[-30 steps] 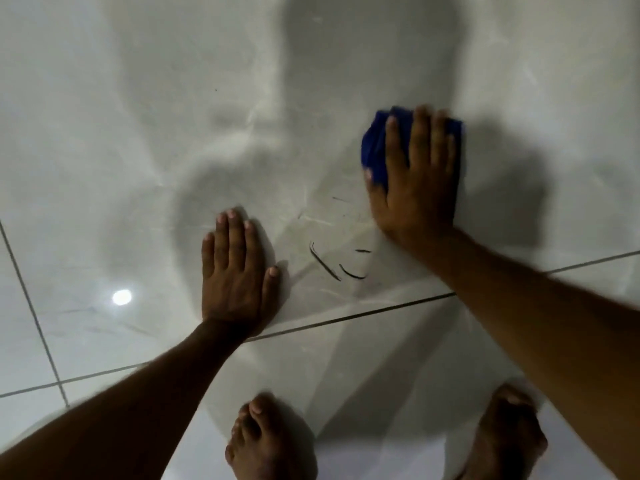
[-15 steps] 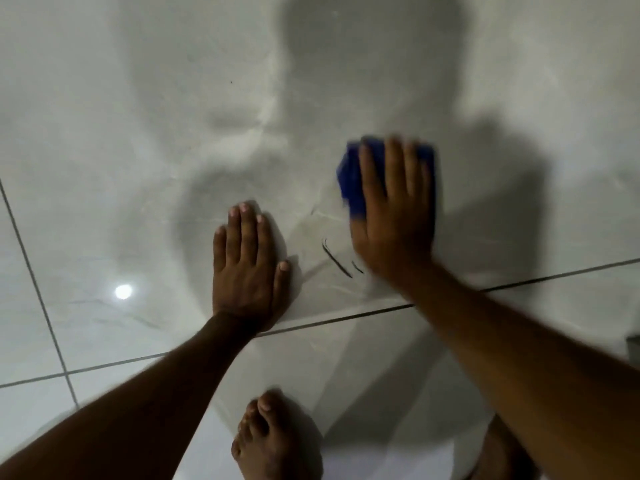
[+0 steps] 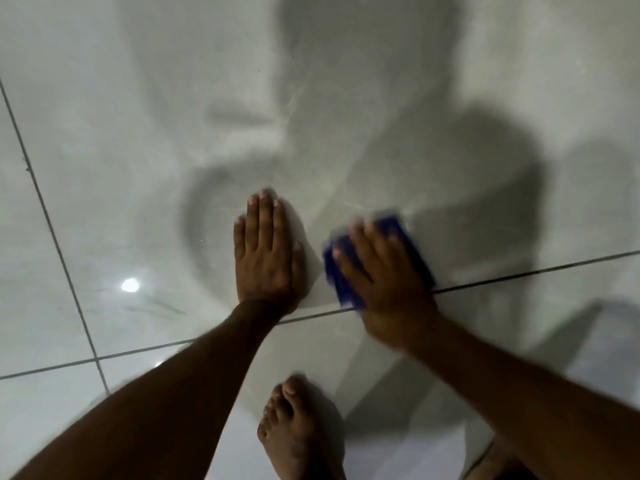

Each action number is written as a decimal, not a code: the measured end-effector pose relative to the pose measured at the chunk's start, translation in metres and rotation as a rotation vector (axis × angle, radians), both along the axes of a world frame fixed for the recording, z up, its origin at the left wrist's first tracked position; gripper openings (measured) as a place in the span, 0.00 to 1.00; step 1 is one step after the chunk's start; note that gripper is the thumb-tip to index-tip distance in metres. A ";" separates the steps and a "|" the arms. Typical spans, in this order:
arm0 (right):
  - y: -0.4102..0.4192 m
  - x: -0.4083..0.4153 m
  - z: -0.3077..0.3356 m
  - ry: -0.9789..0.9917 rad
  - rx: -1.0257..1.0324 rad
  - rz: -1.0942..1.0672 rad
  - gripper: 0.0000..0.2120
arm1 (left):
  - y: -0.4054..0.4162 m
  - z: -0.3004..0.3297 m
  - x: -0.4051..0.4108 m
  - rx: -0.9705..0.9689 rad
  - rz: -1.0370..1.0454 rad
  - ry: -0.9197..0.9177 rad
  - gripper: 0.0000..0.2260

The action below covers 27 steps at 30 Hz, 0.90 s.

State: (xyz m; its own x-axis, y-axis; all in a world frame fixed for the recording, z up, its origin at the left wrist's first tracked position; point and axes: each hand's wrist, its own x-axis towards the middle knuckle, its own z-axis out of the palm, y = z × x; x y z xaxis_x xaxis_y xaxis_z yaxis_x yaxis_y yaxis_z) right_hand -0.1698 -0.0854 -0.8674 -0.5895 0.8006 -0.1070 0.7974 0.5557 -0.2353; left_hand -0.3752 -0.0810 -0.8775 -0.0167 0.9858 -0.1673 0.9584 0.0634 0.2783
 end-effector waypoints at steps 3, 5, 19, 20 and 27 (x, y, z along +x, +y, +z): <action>-0.046 0.030 0.016 -0.055 -0.145 0.194 0.35 | -0.001 0.003 -0.016 0.020 -0.098 0.035 0.29; 0.015 -0.003 0.005 0.012 -0.063 0.160 0.32 | -0.004 -0.002 -0.026 0.066 -0.158 0.081 0.29; 0.040 0.017 -0.009 0.061 -0.029 0.583 0.30 | -0.004 -0.012 -0.030 0.046 -0.122 0.131 0.31; 0.064 0.004 -0.012 0.094 0.011 0.506 0.29 | -0.004 -0.011 -0.030 0.050 -0.120 0.131 0.31; 0.100 0.082 -0.019 -0.122 0.173 -0.426 0.30 | -0.001 -0.009 -0.029 0.023 -0.120 0.160 0.32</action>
